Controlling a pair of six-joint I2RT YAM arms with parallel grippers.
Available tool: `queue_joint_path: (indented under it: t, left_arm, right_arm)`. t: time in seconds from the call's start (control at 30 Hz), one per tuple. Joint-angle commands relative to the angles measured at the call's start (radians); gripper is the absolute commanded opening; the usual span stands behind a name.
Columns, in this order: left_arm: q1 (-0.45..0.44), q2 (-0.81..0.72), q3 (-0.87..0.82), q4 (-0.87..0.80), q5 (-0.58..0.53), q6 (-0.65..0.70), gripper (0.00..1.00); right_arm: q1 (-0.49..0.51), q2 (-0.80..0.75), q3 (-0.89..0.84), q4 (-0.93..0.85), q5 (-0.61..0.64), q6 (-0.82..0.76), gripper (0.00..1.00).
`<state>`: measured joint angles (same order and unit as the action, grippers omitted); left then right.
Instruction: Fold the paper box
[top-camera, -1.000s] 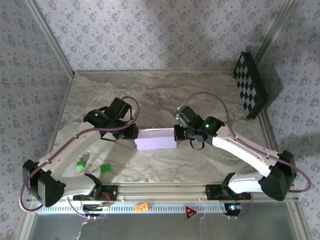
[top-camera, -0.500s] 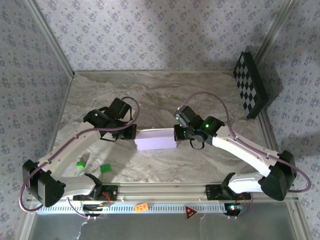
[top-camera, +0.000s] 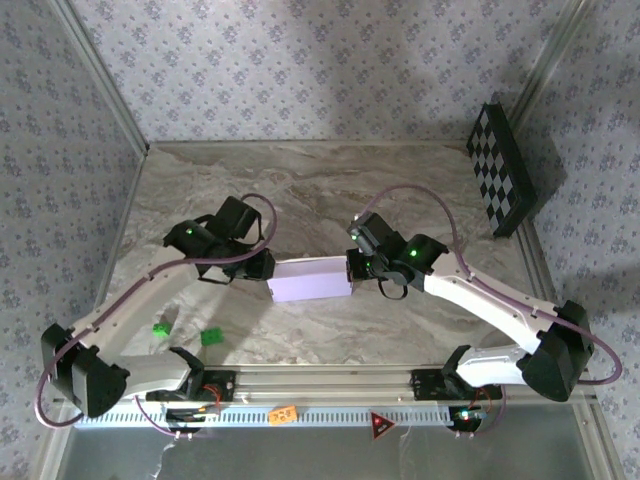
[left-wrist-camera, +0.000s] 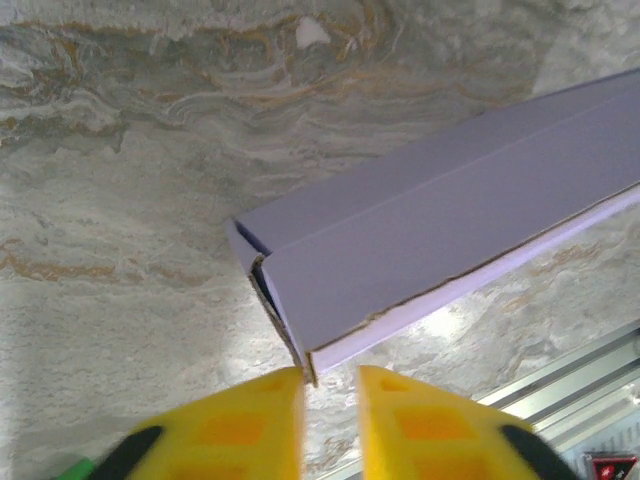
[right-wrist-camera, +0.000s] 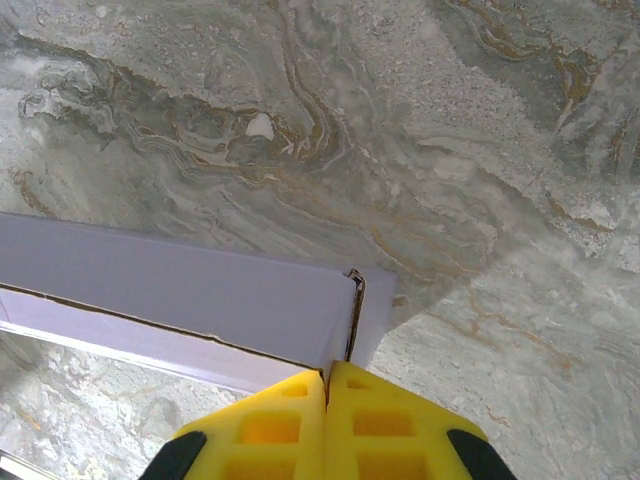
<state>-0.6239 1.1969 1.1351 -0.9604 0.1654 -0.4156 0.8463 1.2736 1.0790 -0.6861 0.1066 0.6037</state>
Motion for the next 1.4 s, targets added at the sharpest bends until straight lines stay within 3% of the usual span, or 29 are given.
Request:
queue_joint_path:
  t: [0.0,0.2,0.37,0.63,1.03,1.37]
  left_arm:
    - [-0.004,-0.088,0.006,0.042,0.012,-0.024,0.31]
    - [-0.004,-0.176,0.010,0.085,-0.008,-0.048,0.38]
    - [-0.004,-0.156,0.018,0.052,-0.086,-0.036,0.33]
    - [-0.004,-0.043,0.004,0.048,-0.069,-0.009,0.25]
    - [-0.004,-0.064,-0.098,0.046,-0.074,-0.020,0.22]
    - [-0.004,-0.092,-0.142,0.066,-0.049,-0.037,0.21]
  right_arm:
    - [0.013,0.001,-0.029,-0.014,-0.030,0.017,0.00]
    - [0.017,0.001,-0.049,-0.003,-0.032,0.016,0.00]
    - [0.020,-0.003,-0.053,0.002,-0.029,0.042,0.00]
    - [0.022,-0.007,-0.054,-0.007,-0.024,0.046,0.00]
    - [0.027,-0.010,-0.044,-0.016,-0.017,0.051,0.01]
    - [0.042,-0.025,0.053,-0.074,0.007,0.040,0.16]
